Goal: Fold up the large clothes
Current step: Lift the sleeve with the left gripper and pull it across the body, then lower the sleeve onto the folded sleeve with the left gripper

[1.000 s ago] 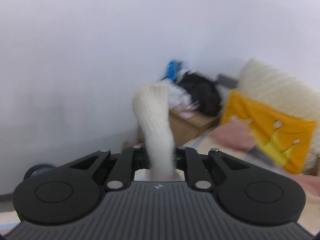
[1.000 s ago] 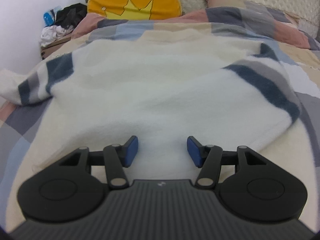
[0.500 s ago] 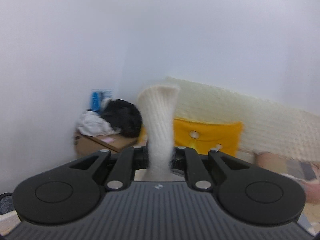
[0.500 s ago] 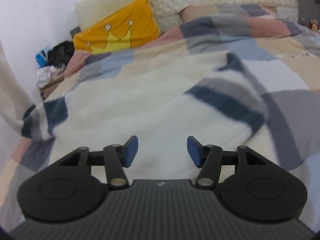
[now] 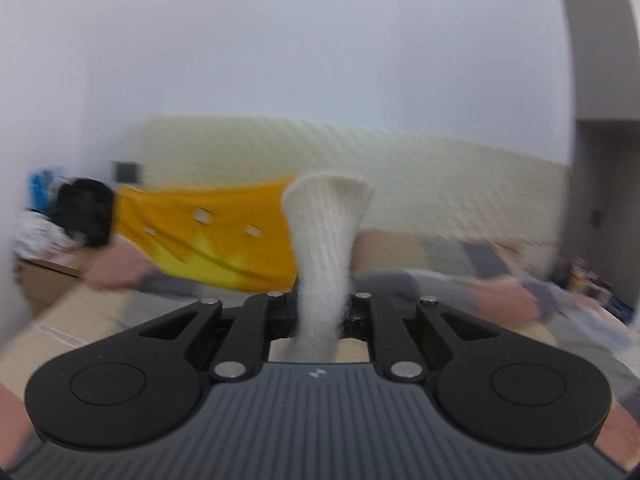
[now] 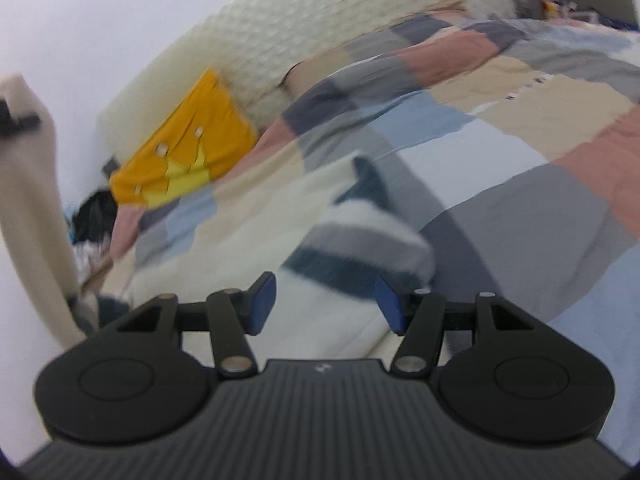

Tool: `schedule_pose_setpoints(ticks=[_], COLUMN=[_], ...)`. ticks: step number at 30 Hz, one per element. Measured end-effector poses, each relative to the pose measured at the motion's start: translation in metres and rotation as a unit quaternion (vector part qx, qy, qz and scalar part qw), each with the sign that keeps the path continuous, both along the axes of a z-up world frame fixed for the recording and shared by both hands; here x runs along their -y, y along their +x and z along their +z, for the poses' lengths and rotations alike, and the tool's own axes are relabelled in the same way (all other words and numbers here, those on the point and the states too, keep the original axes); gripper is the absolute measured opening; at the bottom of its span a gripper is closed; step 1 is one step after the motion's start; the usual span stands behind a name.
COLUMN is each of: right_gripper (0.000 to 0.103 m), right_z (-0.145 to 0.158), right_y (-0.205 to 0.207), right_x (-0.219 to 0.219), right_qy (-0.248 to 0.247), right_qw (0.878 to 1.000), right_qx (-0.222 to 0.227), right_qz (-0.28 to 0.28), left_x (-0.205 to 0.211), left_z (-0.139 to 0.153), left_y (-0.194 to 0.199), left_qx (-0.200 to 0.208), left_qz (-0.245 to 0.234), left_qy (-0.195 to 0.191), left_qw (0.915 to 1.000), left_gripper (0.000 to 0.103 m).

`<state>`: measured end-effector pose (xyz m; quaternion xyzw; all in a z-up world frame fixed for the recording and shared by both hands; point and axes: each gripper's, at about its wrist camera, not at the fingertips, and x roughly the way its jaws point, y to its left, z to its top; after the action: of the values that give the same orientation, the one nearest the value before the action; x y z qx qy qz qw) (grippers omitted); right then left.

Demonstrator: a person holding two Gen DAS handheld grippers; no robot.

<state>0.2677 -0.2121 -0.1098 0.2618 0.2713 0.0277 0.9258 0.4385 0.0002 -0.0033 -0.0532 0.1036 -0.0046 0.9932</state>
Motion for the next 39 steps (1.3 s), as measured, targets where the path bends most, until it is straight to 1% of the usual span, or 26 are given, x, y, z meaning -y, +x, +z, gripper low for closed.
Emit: schedule_pose_setpoints(ticks=[1,4,5,7,8,9,10,12,14,16,18,21,22,23,24,25,26,29,32,36,39], right_gripper=[0.059,0.059,0.059,0.059,0.059,0.059,0.059,0.059,0.059,0.059,0.059,0.059,0.059,0.059,0.059,0.059,0.059,0.059,0.059,0.059,0.059], right_z=[-0.001,-0.004,-0.004,-0.005,-0.006,-0.006,-0.007,-0.008,-0.011,-0.015,-0.017,-0.02,-0.021,-0.021,-0.021,-0.021,-0.021,-0.02,-0.022,-0.023,-0.028], right_y=[0.001,0.002,0.003,0.007,0.008,0.01,0.01,0.011,0.013,0.014,0.014,0.016,0.016,0.017,0.017,0.017,0.017,0.016,0.014,0.011,0.01], right_x=[0.007,0.023,0.026,0.035,0.039,0.042,0.044,0.047,0.05,0.055,0.061,0.069,0.071,0.072,0.072,0.071,0.07,0.067,0.068,0.063,0.058], right_qy=[0.008,0.031,0.034,0.044,0.047,0.045,0.041,0.034,0.031,0.039,0.043,0.049,0.049,0.049,0.05,0.052,0.052,0.047,0.055,0.056,0.065], right_qw=[1.0,0.999,0.999,0.999,0.998,0.998,0.998,0.998,0.997,0.997,0.996,0.995,0.994,0.994,0.994,0.994,0.995,0.995,0.995,0.995,0.995], right_qx=[-0.001,-0.006,-0.008,-0.008,-0.009,-0.01,-0.009,-0.008,-0.011,-0.014,-0.016,-0.019,-0.02,-0.021,-0.021,-0.02,-0.019,-0.018,-0.022,-0.028,-0.033], right_qz=[-0.002,-0.016,-0.02,-0.029,-0.035,-0.043,-0.049,-0.059,-0.067,-0.072,-0.081,-0.089,-0.091,-0.091,-0.092,-0.091,-0.088,-0.084,-0.081,-0.076,-0.068], left_x=[0.013,0.052,0.059,0.072,0.08,0.091,0.096,0.098,0.111,0.121,0.121,0.113,0.111,0.11,0.108,0.107,0.104,0.097,0.075,0.022,-0.026], left_z=[-0.007,-0.04,-0.051,-0.081,-0.098,-0.114,-0.132,-0.164,-0.191,-0.218,-0.236,-0.245,-0.243,-0.242,-0.238,-0.239,-0.23,-0.219,-0.207,-0.196,-0.197], left_y=[0.003,0.016,0.01,0.014,0.007,0.008,0.006,-0.01,-0.009,-0.012,-0.006,-0.006,-0.003,0.001,0.001,-0.002,-0.003,-0.019,-0.036,-0.063,-0.077], left_qx=[-0.005,-0.046,-0.054,-0.074,-0.087,-0.101,-0.11,-0.128,-0.151,-0.171,-0.189,-0.204,-0.208,-0.216,-0.222,-0.229,-0.232,-0.232,-0.237,-0.226,-0.22], left_qz=[-0.015,-0.054,-0.063,-0.083,-0.091,-0.1,-0.108,-0.121,-0.13,-0.132,-0.137,-0.151,-0.157,-0.167,-0.181,-0.196,-0.202,-0.208,-0.197,-0.152,-0.098], left_qy=[-0.001,-0.018,-0.023,-0.037,-0.045,-0.053,-0.059,-0.068,-0.078,-0.092,-0.103,-0.108,-0.105,-0.102,-0.103,-0.107,-0.108,-0.096,-0.116,-0.158,-0.184], left_qw=[0.9999,0.9974,0.9963,0.9931,0.991,0.9885,0.9863,0.9819,0.9768,0.9721,0.9668,0.9612,0.9596,0.9566,0.9524,0.9474,0.9453,0.9453,0.9443,0.949,0.9529], left_gripper=[0.012,0.012,0.012,0.012,0.012,0.012,0.012,0.013,0.013,0.013,0.013,0.015,0.019,0.032,0.056,0.066,0.077,0.078,0.078,0.078,0.078])
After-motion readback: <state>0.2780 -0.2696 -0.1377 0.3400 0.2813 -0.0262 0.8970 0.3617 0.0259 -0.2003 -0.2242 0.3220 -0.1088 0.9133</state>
